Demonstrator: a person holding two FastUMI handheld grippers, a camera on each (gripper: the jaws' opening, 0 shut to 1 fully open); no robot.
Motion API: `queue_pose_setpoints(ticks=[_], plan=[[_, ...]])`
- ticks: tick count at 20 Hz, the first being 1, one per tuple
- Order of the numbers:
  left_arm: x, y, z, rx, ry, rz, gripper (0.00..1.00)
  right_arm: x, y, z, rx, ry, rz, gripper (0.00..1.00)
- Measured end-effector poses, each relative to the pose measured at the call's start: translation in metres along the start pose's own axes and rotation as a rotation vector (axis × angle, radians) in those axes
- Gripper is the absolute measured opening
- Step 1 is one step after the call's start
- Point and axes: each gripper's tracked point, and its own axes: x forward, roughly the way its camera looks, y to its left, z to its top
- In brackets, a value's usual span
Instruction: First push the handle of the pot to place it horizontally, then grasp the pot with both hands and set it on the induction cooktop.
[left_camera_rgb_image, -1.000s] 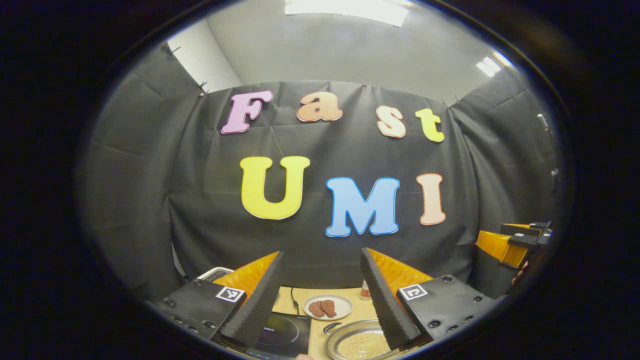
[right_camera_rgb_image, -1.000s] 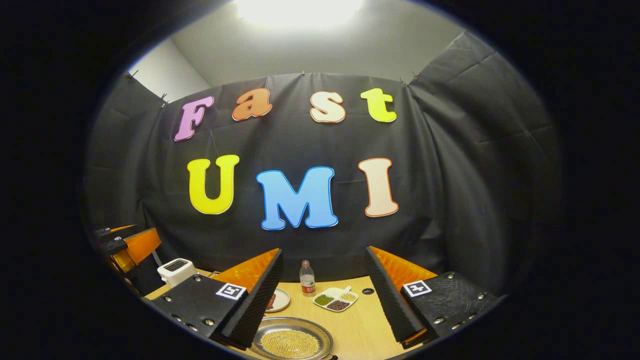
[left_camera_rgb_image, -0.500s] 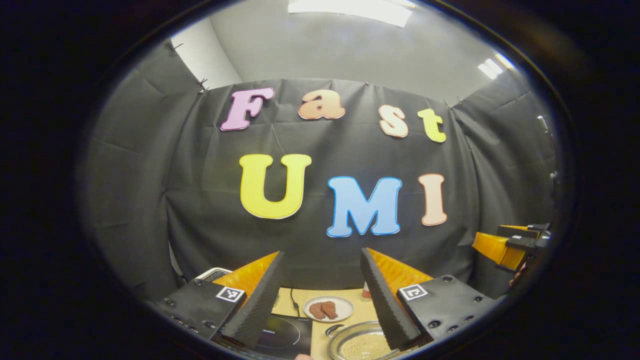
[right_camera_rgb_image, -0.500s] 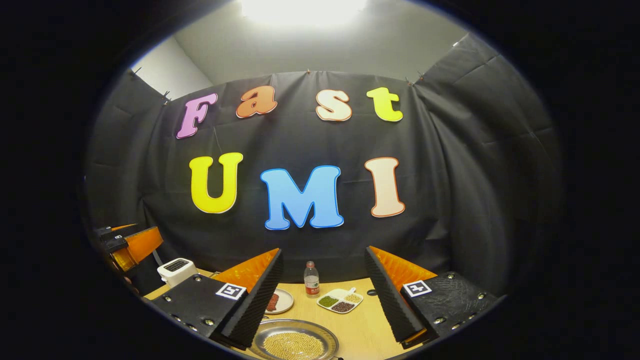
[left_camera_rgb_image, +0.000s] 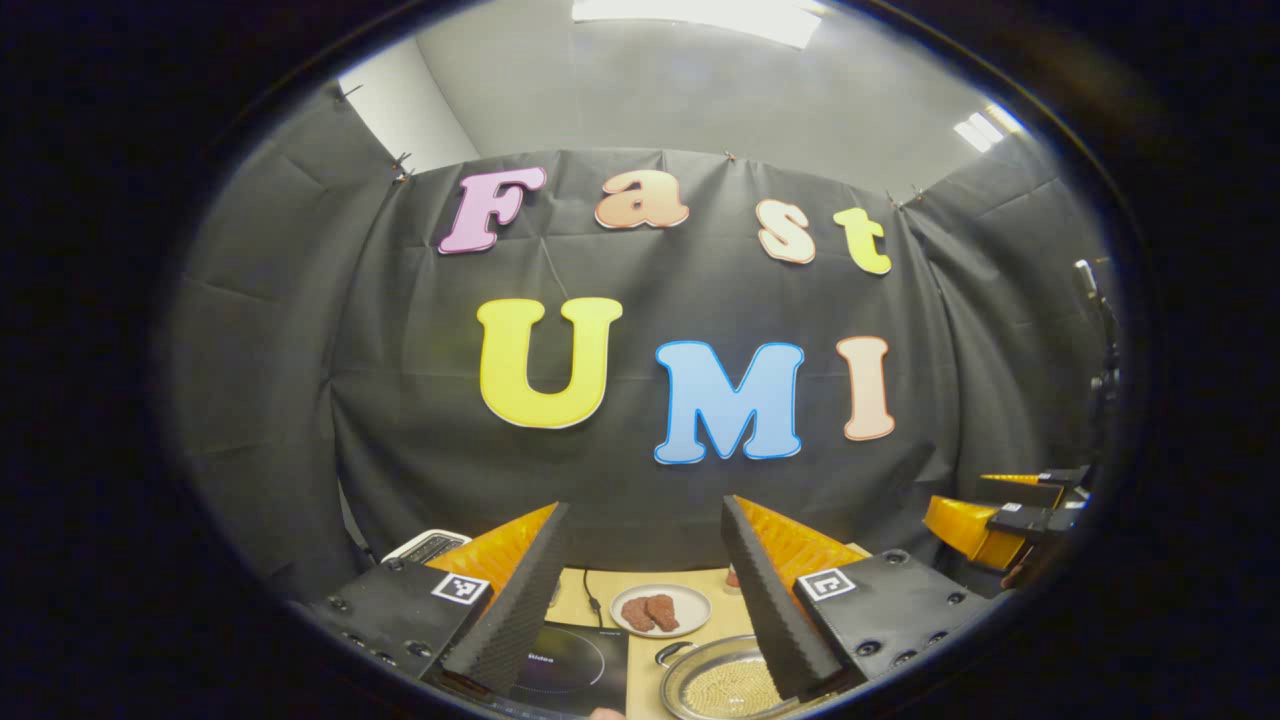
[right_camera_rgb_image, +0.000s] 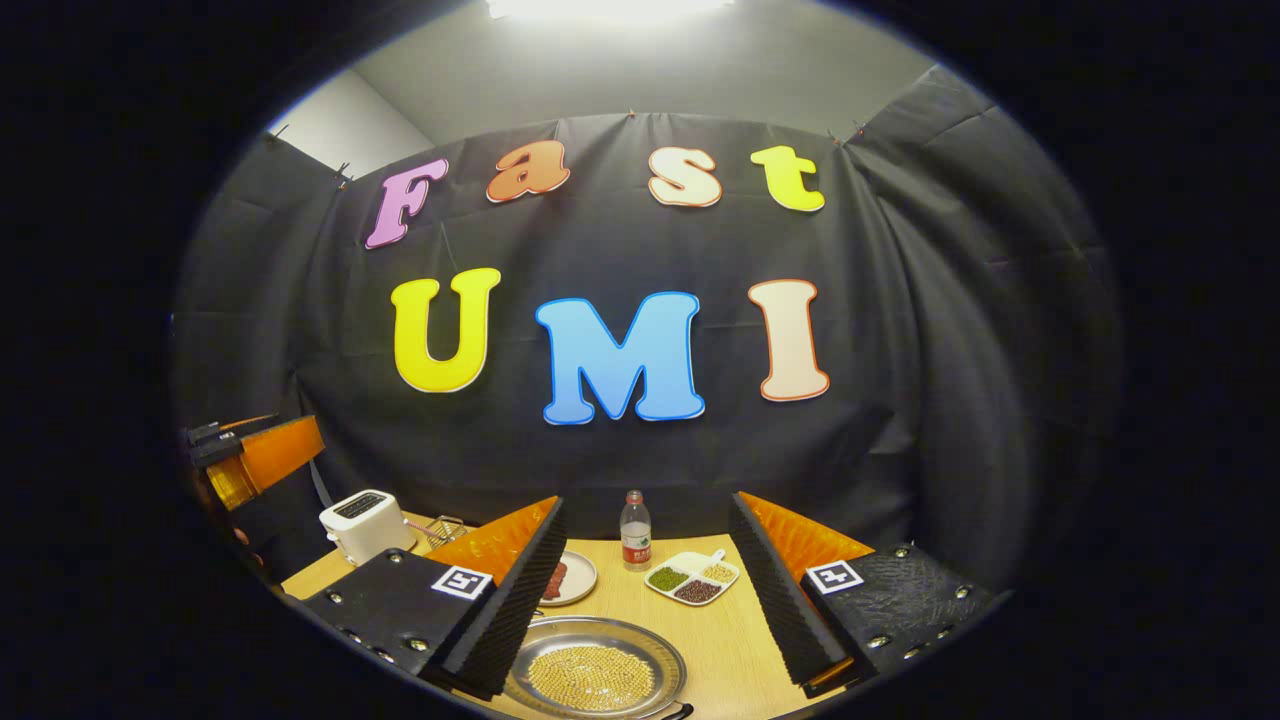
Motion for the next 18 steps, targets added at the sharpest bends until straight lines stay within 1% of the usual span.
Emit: queue_pose_setpoints(ticks=[1,2,3,4,5,7,8,9,13,15,16,17,18], plan=[[-0.001,0.001,-0.001,0.001,0.004,0.002,0.94,0.001,0.001,-0.009,0.008,0.025,0.010,0.99],[-0.002,0.002,-0.003,0.003,0.009,0.005,0.96,0.001,0.003,-0.020,0.022,0.050,0.021,0.99],[-0.004,0.003,-0.007,0.004,0.015,0.010,0.94,0.000,0.004,-0.030,0.034,0.074,0.031,0.99],[-0.004,0.004,-0.010,0.002,0.022,0.013,0.96,0.001,0.005,-0.041,0.040,0.102,0.040,0.99],[-0.005,0.005,-0.013,0.000,0.030,0.015,0.94,0.001,0.006,-0.053,0.039,0.131,0.047,0.99],[-0.008,0.007,-0.015,0.003,0.037,0.021,0.94,0.000,0.007,-0.077,0.024,0.193,0.062,0.99],[-0.010,0.007,-0.016,0.005,0.041,0.024,0.99,-0.001,0.008,-0.090,0.021,0.228,0.068,0.98],[-0.011,0.008,-0.019,0.007,0.047,0.027,0.94,-0.003,0.008,-0.102,0.021,0.263,0.074,0.99],[-0.016,0.013,-0.025,0.005,0.061,0.041,0.94,-0.008,0.011,-0.146,0.018,0.391,0.099,0.99],[-0.018,0.015,-0.025,0.002,0.064,0.048,0.94,-0.011,0.012,-0.163,0.013,0.449,0.113,0.92],[-0.018,0.015,-0.027,0.002,0.065,0.052,0.94,-0.012,0.015,-0.172,0.012,0.477,0.126,0.84],[-0.018,0.015,-0.027,0.001,0.066,0.055,0.94,-0.013,0.016,-0.182,0.010,0.508,0.134,0.80],[-0.018,0.015,-0.028,-0.001,0.066,0.057,0.94,-0.015,0.018,-0.193,0.008,0.545,0.149,0.63]])
